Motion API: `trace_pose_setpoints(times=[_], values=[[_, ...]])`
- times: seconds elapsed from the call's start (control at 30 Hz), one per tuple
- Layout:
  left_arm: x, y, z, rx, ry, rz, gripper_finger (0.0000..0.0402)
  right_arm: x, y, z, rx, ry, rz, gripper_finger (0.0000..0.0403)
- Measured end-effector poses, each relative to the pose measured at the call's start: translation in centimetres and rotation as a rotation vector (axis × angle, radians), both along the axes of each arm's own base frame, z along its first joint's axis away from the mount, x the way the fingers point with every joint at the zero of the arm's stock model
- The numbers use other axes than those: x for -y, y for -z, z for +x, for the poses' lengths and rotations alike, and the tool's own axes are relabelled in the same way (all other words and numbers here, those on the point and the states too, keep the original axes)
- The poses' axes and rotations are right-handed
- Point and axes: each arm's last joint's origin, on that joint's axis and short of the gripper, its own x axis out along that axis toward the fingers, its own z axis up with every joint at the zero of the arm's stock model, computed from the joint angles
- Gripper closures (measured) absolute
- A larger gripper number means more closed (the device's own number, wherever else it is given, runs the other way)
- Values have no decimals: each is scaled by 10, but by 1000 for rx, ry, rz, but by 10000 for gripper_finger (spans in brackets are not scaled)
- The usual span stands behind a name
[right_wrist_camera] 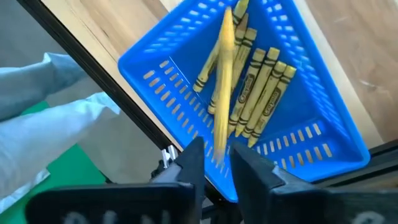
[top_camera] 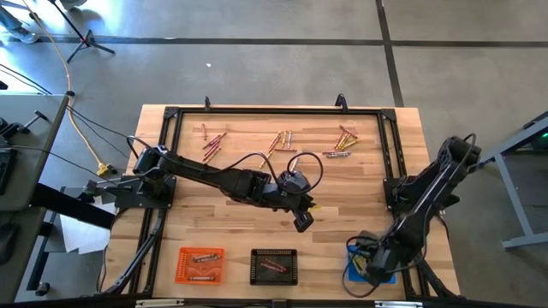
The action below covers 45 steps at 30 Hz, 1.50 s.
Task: Sort crayons
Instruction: Put the yellow crayon into the blue bin
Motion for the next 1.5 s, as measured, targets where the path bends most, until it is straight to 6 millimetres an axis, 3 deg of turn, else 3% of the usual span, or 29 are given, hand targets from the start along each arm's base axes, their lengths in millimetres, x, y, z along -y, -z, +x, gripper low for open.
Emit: trace_pose_setpoints(times=[0.17,0.4,0.67,1.0,1.27,1.5], values=[[0,0,0,0,0,0,309,-1,1,0,-4,-17,0,305],[-2,0,0,4,-10,3,309,2,1,0,-9,-56,-12,298],[-12,-4,4,40,-35,-5,309,22,-18,2,25,-100,48,297],[-37,-7,10,81,-112,2,309,82,-44,-1,189,-109,-199,297],[-66,-5,12,62,-207,-2,314,132,-48,25,299,-166,-469,297],[-88,5,5,-77,-258,-5,316,182,-50,48,323,-197,-557,297]])
